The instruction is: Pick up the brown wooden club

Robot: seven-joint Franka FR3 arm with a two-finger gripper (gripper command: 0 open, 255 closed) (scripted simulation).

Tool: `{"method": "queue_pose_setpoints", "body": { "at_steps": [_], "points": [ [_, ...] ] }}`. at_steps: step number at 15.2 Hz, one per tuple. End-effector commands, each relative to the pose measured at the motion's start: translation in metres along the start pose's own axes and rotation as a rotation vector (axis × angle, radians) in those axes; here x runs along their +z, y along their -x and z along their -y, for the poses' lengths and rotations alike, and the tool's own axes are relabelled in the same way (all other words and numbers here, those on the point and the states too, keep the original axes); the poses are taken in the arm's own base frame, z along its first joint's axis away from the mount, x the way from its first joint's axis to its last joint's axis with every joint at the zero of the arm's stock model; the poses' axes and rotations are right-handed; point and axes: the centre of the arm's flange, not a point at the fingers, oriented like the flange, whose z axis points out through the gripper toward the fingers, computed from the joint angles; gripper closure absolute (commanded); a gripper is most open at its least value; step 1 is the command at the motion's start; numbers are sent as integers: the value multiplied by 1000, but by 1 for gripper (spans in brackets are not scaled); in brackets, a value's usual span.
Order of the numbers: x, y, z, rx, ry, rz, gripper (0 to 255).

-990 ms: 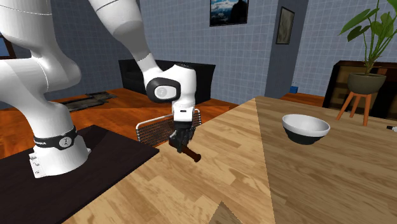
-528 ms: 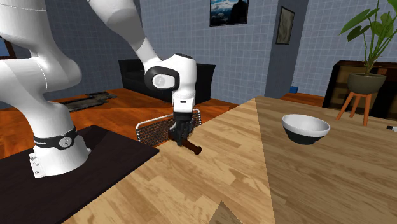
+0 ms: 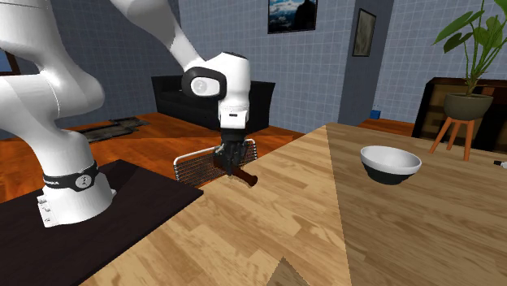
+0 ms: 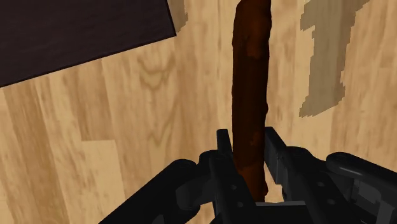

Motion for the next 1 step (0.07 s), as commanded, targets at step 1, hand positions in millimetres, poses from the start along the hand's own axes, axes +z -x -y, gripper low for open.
{"method": "queue_pose_setpoints", "body": {
  "at_steps": [1],
  "points": [
    [-3, 0, 0, 0, 0, 1, 255]
  ]
}}
